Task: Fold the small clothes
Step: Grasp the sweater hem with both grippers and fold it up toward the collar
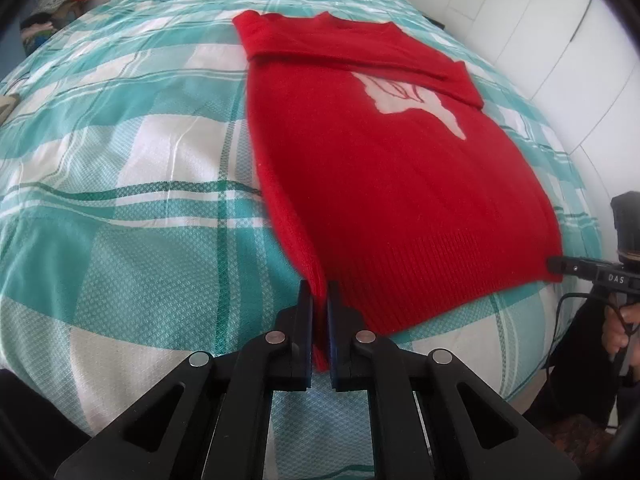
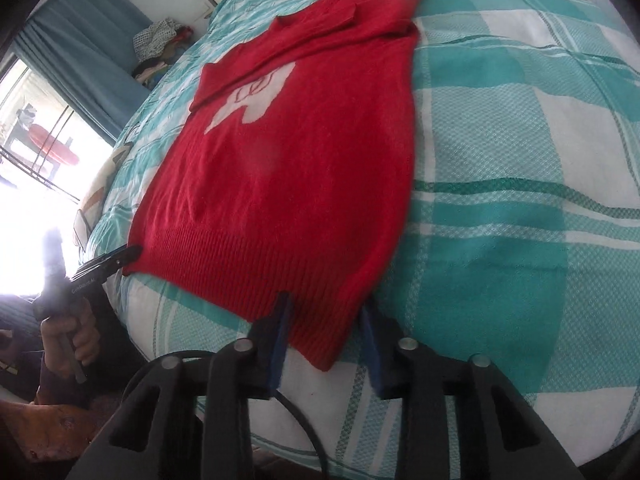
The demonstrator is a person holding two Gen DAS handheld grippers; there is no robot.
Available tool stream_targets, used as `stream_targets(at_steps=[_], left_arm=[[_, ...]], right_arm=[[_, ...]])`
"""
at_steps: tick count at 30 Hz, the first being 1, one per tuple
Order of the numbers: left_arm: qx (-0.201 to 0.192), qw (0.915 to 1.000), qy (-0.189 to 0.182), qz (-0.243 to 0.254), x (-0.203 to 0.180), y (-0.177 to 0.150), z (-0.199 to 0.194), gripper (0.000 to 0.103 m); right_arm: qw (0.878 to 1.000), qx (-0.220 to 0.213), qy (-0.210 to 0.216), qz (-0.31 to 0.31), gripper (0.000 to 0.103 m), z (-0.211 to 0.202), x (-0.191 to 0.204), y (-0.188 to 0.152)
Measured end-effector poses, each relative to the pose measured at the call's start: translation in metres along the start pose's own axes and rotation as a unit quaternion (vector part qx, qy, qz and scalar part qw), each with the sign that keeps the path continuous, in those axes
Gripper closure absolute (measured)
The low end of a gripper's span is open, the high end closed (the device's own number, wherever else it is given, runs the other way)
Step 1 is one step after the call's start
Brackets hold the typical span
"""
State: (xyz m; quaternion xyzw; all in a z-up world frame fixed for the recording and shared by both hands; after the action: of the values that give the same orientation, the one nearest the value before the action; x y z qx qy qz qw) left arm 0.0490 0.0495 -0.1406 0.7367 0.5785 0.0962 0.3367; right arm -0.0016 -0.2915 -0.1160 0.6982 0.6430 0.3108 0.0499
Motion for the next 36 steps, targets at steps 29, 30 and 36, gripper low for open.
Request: stream_targets(at_steps=[29,30,36], left_arm=[[-0.083,0.9825,0.025,-0.165,0.077,0.316,0.204,0.089],[-0.077,0.982,0.021,-0.171,0.08,0.317,0.208,0.08],[-0.138,0.9779,0.079,-0.136,0.093,0.317,0.166,0.012]], right_arm=[[0.971,-0.232,-0.012,0.064,0.094,0.113,-0.074,0.337],[0.969,-0.236,-0.018,0.075,0.09,0.116,-0.08,0.34],[0.956,-0.279,-0.035,0.083,0.057,0.086,-0.094,0.338]])
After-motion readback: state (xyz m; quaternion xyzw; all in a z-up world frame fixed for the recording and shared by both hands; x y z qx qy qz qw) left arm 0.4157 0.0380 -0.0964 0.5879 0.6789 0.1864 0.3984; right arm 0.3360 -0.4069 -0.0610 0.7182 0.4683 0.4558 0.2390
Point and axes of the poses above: each gripper's, at about its wrist camera, not at the fingertips, and z roughly the way its jaws point, x to its left, y to its top, the point moved 3 cm from there along z, roughly the way its jaws point, and after that the axes turned 10 degrees about -x, right-handed, at the moved point
